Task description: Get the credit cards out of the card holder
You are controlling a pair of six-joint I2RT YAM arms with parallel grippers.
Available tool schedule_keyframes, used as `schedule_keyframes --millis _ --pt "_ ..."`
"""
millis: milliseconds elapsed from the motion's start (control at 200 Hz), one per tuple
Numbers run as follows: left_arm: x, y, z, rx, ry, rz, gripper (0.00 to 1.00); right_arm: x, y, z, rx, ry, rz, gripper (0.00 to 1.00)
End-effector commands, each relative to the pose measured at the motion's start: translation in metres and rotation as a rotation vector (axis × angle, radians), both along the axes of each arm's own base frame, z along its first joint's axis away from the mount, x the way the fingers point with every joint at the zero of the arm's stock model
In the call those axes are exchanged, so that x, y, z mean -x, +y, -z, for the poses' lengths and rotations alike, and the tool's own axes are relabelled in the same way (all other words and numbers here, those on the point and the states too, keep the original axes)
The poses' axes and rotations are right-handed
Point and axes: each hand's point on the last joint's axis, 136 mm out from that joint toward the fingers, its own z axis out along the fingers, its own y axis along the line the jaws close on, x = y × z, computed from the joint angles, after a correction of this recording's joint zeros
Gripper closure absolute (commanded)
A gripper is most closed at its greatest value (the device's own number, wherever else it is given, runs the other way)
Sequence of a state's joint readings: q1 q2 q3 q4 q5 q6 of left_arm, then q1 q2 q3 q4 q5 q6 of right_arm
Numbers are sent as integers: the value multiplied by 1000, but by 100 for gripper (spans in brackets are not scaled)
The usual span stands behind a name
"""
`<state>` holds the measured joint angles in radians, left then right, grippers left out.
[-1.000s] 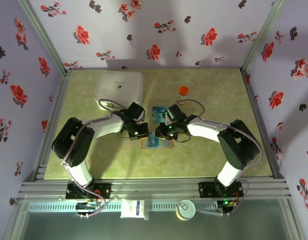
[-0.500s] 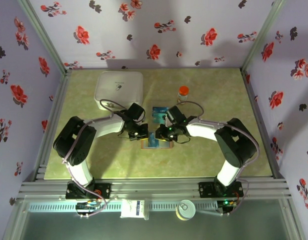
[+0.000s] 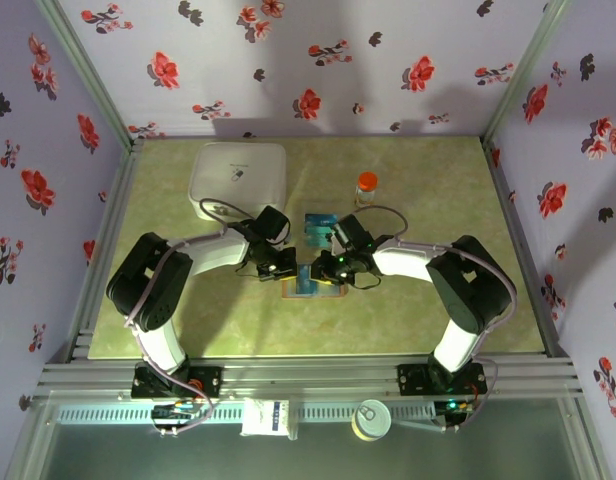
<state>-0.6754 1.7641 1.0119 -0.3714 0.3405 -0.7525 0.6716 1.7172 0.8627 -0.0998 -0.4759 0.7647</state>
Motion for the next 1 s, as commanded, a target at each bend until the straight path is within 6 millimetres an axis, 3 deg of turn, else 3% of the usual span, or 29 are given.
schedule_keyframes --millis 0,420,995 --pt "12 4 -5 -22 13 18 100 2 -2 9 0 33 9 76" --pt "21 10 23 -66 64 34 100 2 -1 4 -13 27 5 76" --pt "24 13 30 -85 82 39 100 5 7 -9 -110 17 15 82"
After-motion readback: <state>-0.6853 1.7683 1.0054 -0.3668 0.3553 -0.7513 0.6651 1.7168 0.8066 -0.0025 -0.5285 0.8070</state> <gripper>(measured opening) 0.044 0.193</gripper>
